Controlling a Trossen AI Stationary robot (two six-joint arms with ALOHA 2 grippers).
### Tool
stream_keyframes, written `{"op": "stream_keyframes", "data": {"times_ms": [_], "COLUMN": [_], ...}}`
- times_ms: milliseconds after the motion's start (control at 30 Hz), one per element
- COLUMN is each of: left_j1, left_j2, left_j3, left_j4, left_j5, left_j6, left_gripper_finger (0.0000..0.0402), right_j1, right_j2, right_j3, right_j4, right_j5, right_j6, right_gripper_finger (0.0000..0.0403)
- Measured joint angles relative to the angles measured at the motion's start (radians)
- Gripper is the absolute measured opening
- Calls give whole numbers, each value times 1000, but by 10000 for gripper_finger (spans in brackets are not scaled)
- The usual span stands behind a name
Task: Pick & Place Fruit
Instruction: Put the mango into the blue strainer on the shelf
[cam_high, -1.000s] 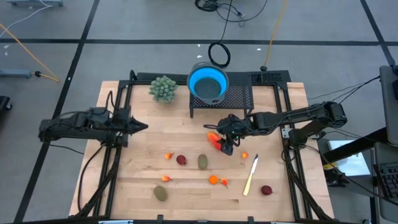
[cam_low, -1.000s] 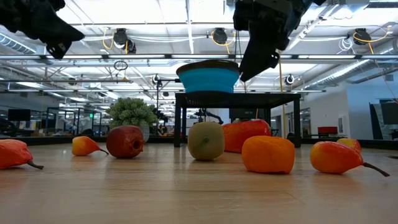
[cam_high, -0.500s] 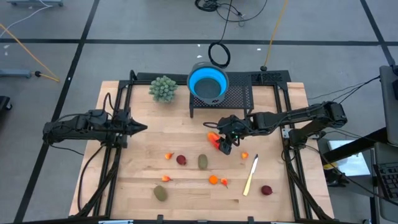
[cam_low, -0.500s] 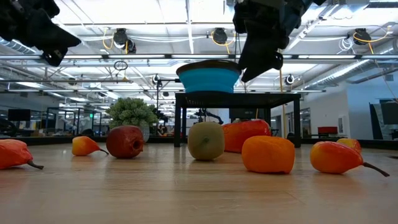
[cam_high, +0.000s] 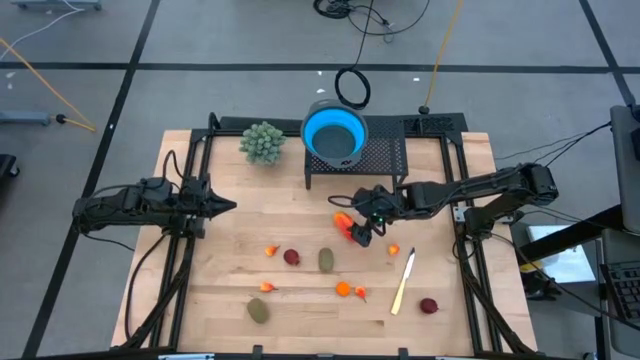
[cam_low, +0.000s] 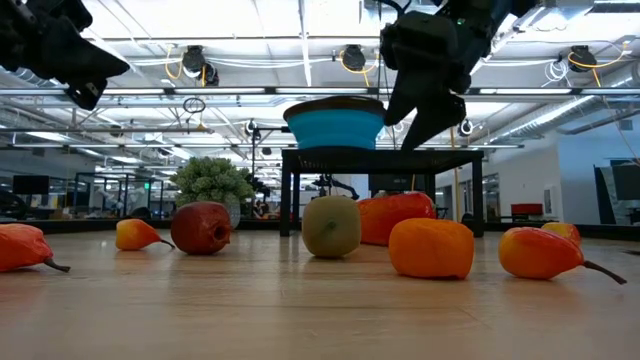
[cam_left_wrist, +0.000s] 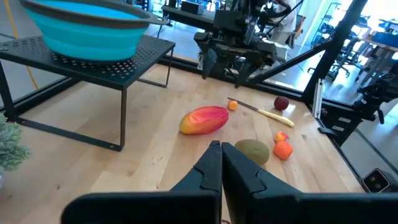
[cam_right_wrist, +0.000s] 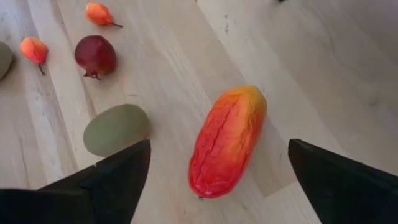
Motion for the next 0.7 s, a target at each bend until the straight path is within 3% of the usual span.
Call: {"op": "stream_keyframes", "data": {"times_ms": [167,400,700], "left_j1": [0,0,0], "left_j2": [0,0,0], "left_j3": [0,0,0], "left_j4": [-5,-5,-5], "left_j5": [0,-1,-2], "left_j6": [0,0,-1], "left_gripper_finger": [16,2,13], "right_j1": [0,1,2], "right_j2": [0,0,0], "right_j3": [-3,-3,-59], "right_j4": [3,11,81], "right_j5": [0,-2,4], "right_j6": [49,47,-32], "right_gripper_finger": [392,392,393]}}
